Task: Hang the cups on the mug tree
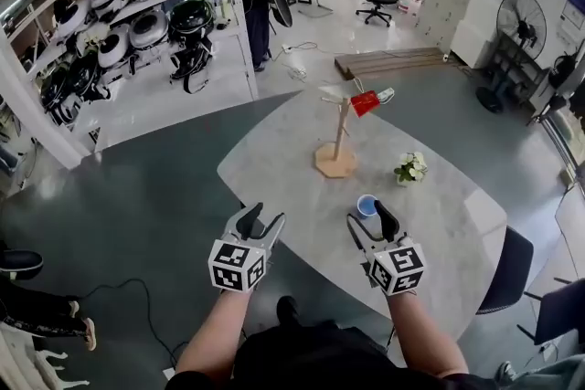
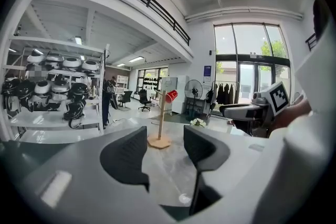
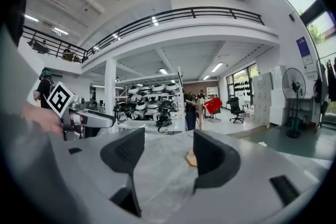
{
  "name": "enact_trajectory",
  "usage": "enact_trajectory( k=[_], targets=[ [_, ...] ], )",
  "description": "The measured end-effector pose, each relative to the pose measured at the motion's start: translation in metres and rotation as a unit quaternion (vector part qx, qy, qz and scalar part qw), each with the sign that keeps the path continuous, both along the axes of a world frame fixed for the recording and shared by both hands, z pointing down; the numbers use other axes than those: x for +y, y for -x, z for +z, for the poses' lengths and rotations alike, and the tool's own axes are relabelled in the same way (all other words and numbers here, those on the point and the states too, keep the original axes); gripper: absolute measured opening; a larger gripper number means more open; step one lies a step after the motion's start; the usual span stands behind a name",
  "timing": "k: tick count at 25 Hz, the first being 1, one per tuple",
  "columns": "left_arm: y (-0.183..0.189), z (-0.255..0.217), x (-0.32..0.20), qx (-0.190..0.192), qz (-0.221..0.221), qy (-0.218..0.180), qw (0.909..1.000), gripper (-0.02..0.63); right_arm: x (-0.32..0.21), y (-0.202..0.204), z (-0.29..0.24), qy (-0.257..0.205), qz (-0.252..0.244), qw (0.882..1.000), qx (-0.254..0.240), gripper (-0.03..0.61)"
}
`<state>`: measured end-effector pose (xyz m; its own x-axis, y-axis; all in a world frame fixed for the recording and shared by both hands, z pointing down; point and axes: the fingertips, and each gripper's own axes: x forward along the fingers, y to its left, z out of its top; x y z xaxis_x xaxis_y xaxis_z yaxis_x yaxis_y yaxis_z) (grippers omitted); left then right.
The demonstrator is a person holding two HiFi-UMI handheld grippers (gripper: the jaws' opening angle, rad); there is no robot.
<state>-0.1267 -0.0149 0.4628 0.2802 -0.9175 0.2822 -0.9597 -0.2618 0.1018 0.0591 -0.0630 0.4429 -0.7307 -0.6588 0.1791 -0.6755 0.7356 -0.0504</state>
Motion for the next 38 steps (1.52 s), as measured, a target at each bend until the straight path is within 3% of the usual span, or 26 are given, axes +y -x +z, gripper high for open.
enact_trajectory(
  k=[6, 13, 23, 27, 38],
  targets=[
    [0.023, 0.001, -0.033, -0.003, 0.039, -0.006, 0.9992, 0.218, -0.017, 0.033, 0.007, 0.011, 0.025, 1.000, 0.004, 0.287],
    [0.013, 0.011, -0.064, 0.009, 0.058, 0.008, 0.9983, 0.216, -0.041, 0.018, 0.013, 0.017, 0.054, 0.998, 0.010, 0.287],
    [-0.059, 0.037, -0.089, 0.004, 0.122, 0.046, 0.9914, 0.216, -0.053, -0.034, 0.047, 0.053, 0.091, 0.994, 0.003, 0.287],
    [-0.090, 0.056, -0.099, 0.025, 0.160, 0.070, 0.9844, 0.216, -0.058, -0.061, 0.061, 0.065, 0.111, 0.992, 0.002, 0.287],
    [-0.165, 0.123, -0.117, 0.030, 0.261, 0.099, 0.9596, 0.244, -0.052, -0.118, 0.100, 0.114, 0.155, 0.981, 0.018, 0.287]
  ],
)
